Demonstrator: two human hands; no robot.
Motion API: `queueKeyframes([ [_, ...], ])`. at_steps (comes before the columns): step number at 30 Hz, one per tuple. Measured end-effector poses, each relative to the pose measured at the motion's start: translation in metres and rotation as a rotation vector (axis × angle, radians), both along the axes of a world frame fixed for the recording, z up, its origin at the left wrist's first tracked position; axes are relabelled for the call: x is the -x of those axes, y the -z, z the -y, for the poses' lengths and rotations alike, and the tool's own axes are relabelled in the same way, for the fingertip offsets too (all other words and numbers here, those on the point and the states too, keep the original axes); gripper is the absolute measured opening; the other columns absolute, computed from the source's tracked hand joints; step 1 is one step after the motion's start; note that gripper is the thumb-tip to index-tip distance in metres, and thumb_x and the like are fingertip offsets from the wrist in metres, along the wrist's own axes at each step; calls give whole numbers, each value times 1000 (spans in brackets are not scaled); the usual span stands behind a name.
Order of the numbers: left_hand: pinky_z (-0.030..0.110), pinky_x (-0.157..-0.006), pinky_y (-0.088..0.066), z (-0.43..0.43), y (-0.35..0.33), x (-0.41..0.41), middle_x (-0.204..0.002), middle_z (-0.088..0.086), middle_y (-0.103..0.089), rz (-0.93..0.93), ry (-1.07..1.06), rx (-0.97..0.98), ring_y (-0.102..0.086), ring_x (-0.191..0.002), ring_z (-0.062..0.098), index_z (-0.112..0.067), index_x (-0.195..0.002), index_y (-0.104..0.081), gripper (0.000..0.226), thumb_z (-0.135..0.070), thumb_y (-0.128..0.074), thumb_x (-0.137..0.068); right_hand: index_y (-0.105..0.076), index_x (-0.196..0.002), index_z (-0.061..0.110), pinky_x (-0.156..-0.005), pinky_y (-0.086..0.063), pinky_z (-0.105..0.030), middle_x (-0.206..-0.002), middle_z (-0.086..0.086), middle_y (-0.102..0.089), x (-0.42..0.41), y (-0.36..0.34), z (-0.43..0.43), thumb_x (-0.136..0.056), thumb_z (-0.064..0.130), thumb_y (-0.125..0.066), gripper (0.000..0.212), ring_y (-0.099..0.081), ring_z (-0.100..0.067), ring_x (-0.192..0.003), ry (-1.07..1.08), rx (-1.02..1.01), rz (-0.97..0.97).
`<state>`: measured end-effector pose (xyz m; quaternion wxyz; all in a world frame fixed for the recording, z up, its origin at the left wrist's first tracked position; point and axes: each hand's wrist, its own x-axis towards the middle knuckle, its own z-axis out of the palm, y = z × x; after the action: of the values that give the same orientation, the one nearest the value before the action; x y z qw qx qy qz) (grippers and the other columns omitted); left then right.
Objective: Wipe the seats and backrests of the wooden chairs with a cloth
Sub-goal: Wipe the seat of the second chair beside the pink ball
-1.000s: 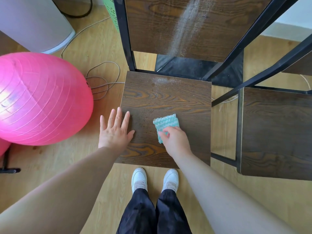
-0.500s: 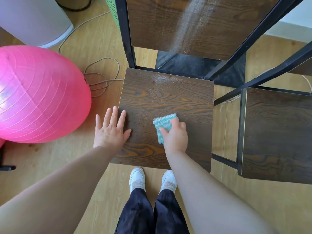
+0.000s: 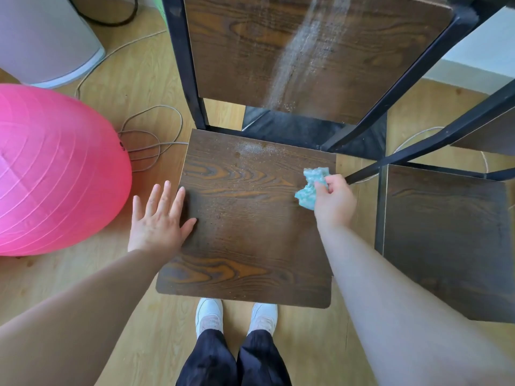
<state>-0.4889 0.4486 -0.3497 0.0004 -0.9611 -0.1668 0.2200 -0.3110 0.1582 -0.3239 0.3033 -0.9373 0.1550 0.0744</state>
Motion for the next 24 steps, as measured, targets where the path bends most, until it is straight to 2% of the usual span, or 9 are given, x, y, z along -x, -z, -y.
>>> queueKeyframes([
  [4, 53, -122, 1, -2, 4, -11, -167, 4, 4, 13, -17, 21, 8, -153, 24, -26, -159, 2, 77, -66, -7, -94, -60, -109, 16, -58, -36, -14, -113, -5, -65, -51, -5, 13, -98, 29, -56, 17, -63, -22, -104, 71, 108, 18],
  [6, 53, -122, -1, -4, 5, -13, -167, 5, 0, 32, -23, 36, 4, -153, 24, -25, -159, -3, 77, -66, -10, -94, -60, -114, 15, -68, -39, -19, -116, -7, -66, -64, -2, 10, -99, 29, -56, 21, -63, -25, -107, 63, 143, -2],
  [9, 54, -122, -5, -8, 6, -18, -167, 6, -6, 81, -38, 61, -1, -154, 24, -24, -159, -10, 78, -66, -13, -93, -62, -119, 14, -73, -43, -24, -116, -8, -66, -69, 14, 4, -98, 30, -57, 27, -64, -28, -108, 76, 164, -33],
  [11, 54, -122, -6, -11, 8, -22, -166, 6, -9, 111, -70, 95, -3, -153, 25, -24, -159, -12, 78, -66, -14, -93, -62, -124, 13, -78, -52, -29, -118, -10, -62, -65, 25, -4, -98, 31, -56, 32, -63, -28, -109, 105, 166, -30],
  [13, 54, -122, -6, -16, 14, -26, -166, 6, -9, 131, -86, 126, -4, -153, 24, -24, -159, -12, 79, -66, -14, -93, -59, -130, 12, -84, -57, -35, -123, -11, -57, -61, 32, -17, -100, 29, -54, 36, -61, -28, -111, 152, 195, -22],
  [15, 53, -122, -5, -22, 18, -30, -167, 5, -6, 109, -68, 141, -1, -154, 23, -26, -159, -7, 79, -67, -11, -93, -57, -133, 12, -88, -56, -35, -126, -9, -55, -56, 36, -39, -100, 27, -53, 37, -60, -27, -114, 174, 178, -12],
  [20, 51, -122, -1, -45, 17, -43, -167, 4, 4, 81, 73, 135, 7, -153, 23, -25, -158, 4, 74, -63, -7, -97, -64, -127, 18, -89, -45, -23, -115, -3, -54, -33, 41, -130, -98, 14, -53, 32, -57, -20, -102, -95, 58, 52],
  [24, 52, -122, 1, -74, 18, -43, -165, 4, 17, 11, 181, 108, 16, -152, 25, -25, -156, 15, 71, -60, -7, -99, -66, -123, 17, -94, -51, -35, -109, 0, -55, -17, 44, -196, -96, 10, -55, 30, -59, -19, -99, -273, -69, 46],
])
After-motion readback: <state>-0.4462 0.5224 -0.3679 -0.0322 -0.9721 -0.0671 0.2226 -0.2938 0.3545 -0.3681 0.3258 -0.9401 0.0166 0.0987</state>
